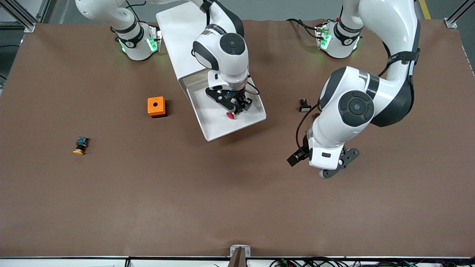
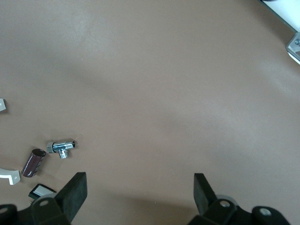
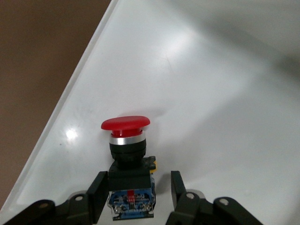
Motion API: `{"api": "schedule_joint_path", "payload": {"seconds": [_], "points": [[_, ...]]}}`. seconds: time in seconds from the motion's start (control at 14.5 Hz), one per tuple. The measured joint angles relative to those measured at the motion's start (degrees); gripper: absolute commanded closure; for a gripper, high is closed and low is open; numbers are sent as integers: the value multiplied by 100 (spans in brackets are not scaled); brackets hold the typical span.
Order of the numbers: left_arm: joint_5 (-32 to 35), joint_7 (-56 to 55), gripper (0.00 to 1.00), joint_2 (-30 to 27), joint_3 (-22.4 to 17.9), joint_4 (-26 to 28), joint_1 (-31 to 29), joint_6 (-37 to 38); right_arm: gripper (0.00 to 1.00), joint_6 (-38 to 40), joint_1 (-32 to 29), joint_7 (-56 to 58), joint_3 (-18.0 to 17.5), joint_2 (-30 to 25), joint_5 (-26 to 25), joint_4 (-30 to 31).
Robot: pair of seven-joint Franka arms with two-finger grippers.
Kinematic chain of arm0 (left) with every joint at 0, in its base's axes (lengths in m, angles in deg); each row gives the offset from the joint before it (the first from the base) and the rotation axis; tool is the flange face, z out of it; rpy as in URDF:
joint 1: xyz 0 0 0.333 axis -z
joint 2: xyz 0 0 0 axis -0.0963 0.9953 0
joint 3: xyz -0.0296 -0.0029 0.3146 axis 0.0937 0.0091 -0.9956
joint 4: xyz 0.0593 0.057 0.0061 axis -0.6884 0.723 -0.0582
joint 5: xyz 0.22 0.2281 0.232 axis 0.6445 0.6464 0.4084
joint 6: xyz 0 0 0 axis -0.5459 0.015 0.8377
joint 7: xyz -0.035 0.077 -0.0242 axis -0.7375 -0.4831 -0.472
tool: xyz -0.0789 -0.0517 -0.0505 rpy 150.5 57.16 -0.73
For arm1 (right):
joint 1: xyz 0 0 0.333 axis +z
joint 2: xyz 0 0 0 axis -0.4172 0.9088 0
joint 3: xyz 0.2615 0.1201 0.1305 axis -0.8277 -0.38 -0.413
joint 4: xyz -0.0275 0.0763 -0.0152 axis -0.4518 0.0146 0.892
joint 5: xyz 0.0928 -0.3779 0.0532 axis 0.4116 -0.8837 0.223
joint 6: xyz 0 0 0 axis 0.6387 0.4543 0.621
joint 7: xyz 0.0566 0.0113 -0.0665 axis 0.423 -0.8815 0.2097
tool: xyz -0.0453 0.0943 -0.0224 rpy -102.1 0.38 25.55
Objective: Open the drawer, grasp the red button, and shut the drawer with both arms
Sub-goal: 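Lower the right gripper and grasp the red push button, then lift the red button out with the right gripper while the left gripper reaches the drawer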
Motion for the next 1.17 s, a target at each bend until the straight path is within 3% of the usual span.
{"api": "schedule_joint_path", "payload": {"seconds": [0.34, 0.55, 0.76, 1.17], "points": [[0, 0, 0, 0, 3, 6, 17, 0, 100, 27, 7, 3, 31, 2, 0, -177], [0, 0, 0, 0, 7, 11, 33, 0, 100, 606, -147, 300, 114, 0, 1, -673], [0, 0, 0, 0, 59, 19, 93, 0, 100, 1343, -641, 1222, 143, -52, 2, -1162], [1, 1, 0, 190, 123, 83, 477, -40, 100, 2186, -1866, 3656, 186, -356, 4, -1225]]}}
